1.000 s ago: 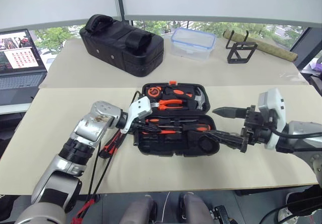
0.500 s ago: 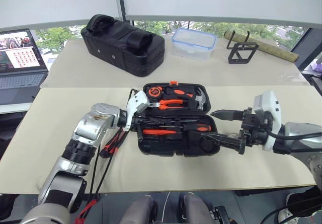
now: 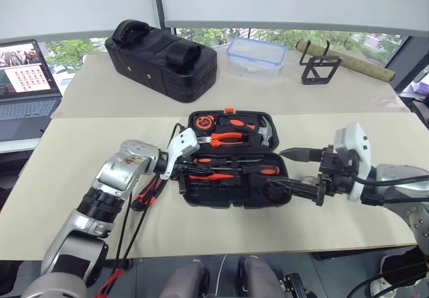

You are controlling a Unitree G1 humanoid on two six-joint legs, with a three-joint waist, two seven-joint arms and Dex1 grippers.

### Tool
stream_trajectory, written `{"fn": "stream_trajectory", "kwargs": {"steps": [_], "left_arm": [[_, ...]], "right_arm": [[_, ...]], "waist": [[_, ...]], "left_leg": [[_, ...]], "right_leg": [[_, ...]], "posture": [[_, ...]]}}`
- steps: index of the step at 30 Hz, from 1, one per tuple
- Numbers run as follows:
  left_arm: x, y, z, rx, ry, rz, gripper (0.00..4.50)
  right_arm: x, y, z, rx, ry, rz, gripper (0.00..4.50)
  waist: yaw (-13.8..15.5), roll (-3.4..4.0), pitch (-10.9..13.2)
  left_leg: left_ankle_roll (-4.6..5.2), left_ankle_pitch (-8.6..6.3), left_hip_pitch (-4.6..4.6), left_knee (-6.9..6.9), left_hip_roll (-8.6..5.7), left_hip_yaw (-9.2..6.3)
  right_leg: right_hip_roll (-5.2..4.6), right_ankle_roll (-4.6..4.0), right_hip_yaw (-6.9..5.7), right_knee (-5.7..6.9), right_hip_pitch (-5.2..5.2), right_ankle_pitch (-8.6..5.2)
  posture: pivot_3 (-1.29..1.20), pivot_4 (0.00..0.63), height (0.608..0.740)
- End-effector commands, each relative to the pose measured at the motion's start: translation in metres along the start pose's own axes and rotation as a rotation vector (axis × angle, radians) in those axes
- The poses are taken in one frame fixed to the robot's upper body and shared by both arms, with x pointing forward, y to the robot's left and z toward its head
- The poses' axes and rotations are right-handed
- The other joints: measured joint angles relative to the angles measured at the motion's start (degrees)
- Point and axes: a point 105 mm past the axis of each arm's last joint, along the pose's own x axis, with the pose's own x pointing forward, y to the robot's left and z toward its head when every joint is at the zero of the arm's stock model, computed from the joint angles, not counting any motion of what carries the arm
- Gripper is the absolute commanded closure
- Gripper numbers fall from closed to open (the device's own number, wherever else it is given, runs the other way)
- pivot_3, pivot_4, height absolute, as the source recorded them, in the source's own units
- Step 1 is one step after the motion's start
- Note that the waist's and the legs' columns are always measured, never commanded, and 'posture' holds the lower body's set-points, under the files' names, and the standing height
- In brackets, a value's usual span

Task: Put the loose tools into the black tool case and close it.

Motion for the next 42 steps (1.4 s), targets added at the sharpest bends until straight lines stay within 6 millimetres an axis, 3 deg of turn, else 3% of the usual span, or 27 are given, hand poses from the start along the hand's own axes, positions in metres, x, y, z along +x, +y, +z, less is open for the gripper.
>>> {"fn": "stream_trajectory", "kwargs": {"steps": [1,2,5,7,15,23,35,37,42], "left_arm": [[-0.001,-0.002,-0.024,-0.025,0.077,0.012,4.49],[-0.001,-0.003,-0.02,-0.034,0.051,0.008,4.49],[-0.005,0.004,0.017,-0.126,-0.11,-0.004,4.49],[-0.007,0.006,0.028,-0.14,-0.139,-0.014,4.49],[0.0,0.018,0.029,-0.113,-0.117,0.016,4.49],[0.017,0.019,0.011,-0.081,-0.034,0.033,4.49],[0.003,0.009,-0.021,-0.002,0.047,0.031,4.49],[0.0,0.013,-0.013,0.036,-0.005,0.061,4.49],[-0.01,0.011,0.03,0.064,-0.213,0.038,4.49]], "right_arm": [[-0.001,0.002,0.01,-0.042,-0.044,-0.003,0.0],[-0.001,0.002,0.01,-0.043,-0.043,-0.002,0.0],[0.001,0.002,0.009,-0.042,-0.041,0.001,0.0],[0.001,0.0,0.009,-0.043,-0.041,0.002,0.0],[0.003,-0.002,0.008,-0.045,-0.037,0.002,0.0],[0.002,0.0,0.007,-0.042,-0.036,-0.002,0.0],[0.002,-0.001,0.006,-0.036,-0.039,-0.011,0.0],[0.002,-0.001,0.005,-0.033,-0.037,-0.011,0.0],[0.002,-0.001,0.005,-0.03,-0.035,-0.011,0.0]], "waist": [[0.1,0.01,0.0],[0.1,0.01,0.0],[0.3,0.0,0.0],[0.4,-0.03,0.0],[0.1,-0.03,0.0],[0.3,-0.03,0.0],[-0.2,0.01,0.0],[-0.2,0.01,0.0],[-0.1,-0.01,0.0]], "left_leg": [[0.0,0.0,0.02,-0.01,0.0,0.0],[0.0,0.0,0.05,-0.01,0.0,0.0],[0.01,0.0,0.03,0.02,-0.02,0.0],[0.02,-0.01,-0.09,0.07,-0.01,0.0],[0.0,0.0,-0.1,0.06,-0.01,0.0],[0.01,0.0,-0.11,0.07,-0.02,0.0],[0.0,-0.01,-0.04,-0.03,0.0,0.0],[0.0,-0.01,-0.03,-0.05,0.0,0.0],[0.01,0.0,-0.09,-0.01,0.0,0.0]], "right_leg": [[0.0,0.0,0.0,-0.01,0.02,0.0],[0.0,0.0,0.0,-0.01,0.06,0.0],[0.0,0.0,0.01,0.0,0.06,0.0],[0.03,0.01,-0.01,0.01,-0.03,0.0],[0.04,0.0,-0.02,0.03,-0.07,0.0],[0.0,0.0,0.0,0.01,-0.05,0.0],[0.01,0.0,0.02,0.0,-0.05,0.0],[0.01,0.0,0.02,0.0,-0.04,0.0],[0.01,0.0,0.0,0.0,-0.07,0.0]], "posture": [[0.0,0.15,0.722],[0.0,0.15,0.722],[0.0,0.15,0.722],[0.0,0.15,0.722],[0.0,0.15,0.722],[0.0,0.15,0.722],[0.0,0.15,0.722],[0.0,0.15,0.722],[0.0,0.15,0.722]]}}
